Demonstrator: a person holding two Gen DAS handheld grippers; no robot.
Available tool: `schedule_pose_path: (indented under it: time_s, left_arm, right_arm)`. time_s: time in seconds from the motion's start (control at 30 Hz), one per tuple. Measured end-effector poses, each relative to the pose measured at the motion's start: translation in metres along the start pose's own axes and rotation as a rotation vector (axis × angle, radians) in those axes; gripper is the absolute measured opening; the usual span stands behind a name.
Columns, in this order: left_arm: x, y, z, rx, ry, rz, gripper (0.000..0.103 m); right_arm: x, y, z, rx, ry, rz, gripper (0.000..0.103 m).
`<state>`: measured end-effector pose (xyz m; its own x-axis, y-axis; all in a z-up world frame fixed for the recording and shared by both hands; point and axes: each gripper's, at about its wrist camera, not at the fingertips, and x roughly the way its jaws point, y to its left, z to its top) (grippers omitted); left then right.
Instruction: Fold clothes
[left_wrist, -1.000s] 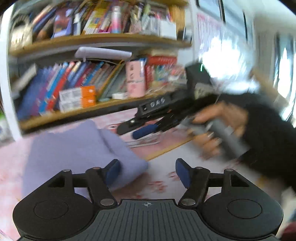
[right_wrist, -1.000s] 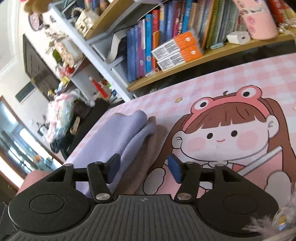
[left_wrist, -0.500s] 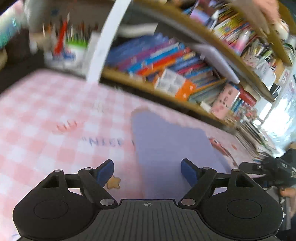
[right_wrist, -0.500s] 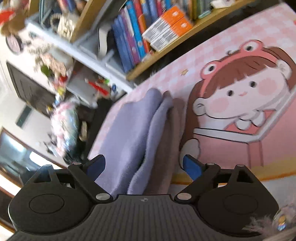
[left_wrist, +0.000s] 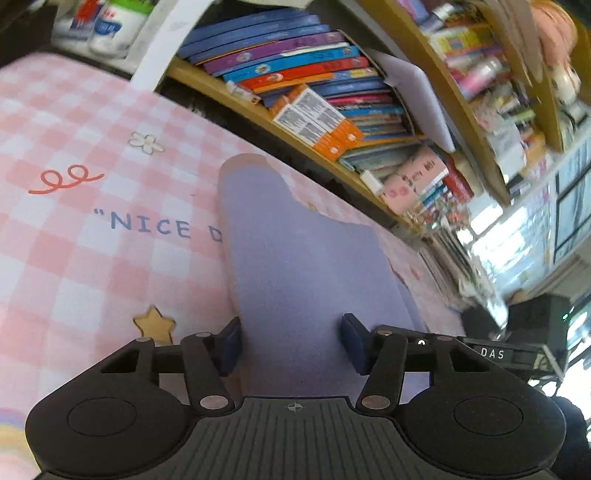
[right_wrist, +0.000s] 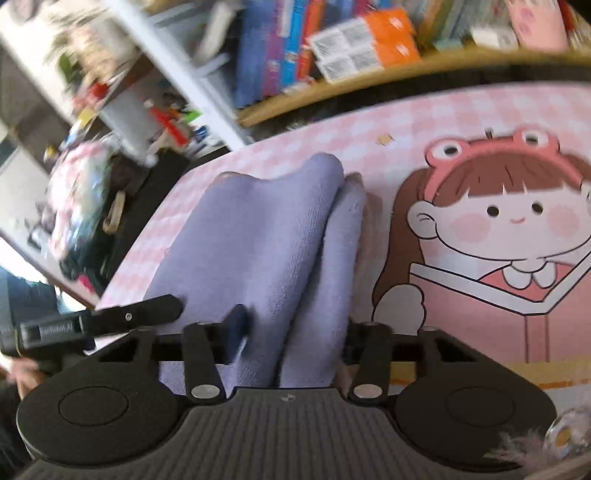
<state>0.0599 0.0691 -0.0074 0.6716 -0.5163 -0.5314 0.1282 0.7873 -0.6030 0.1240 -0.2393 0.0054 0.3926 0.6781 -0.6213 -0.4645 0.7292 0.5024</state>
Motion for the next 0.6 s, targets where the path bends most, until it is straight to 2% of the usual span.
schedule_pose_path:
  time_s: [0.07,0.13,0.3,0.37,0.47,0.6]
  left_arm:
    - [-0.006,-0.010,-0.011,0.036,0.008,0.001,0.055]
    - [-0.011,-0.022,-0.022,0.072,0.014,0.001,0.055]
    - [-0.022,-0.058,-0.048,0.187,0.008,0.025,0.055]
    - [-0.023,-0.059,-0.052,0.179,0.027,0.007,0.055]
    - [-0.024,-0.048,-0.052,0.128,0.046,-0.012,0.059]
    - [-0.024,-0.036,-0.050,0.079,0.058,-0.041,0.061]
  right_arm:
    - [-0.014,0.007,-0.009,-0.058,-0.007,-0.014,0.034]
    - [-0.030,0.014,-0.020,-0.112,-0.015,-0.036,0.033]
    - [-0.059,0.016,-0.046,-0.123,-0.030,-0.055,0.032]
    - [-0.066,0.009,-0.053,-0.082,-0.031,-0.043,0.033]
    - [-0.074,-0.005,-0.061,-0.003,-0.026,-0.016,0.046]
    - [-0.077,-0.021,-0.067,0.085,-0.018,0.017,0.049]
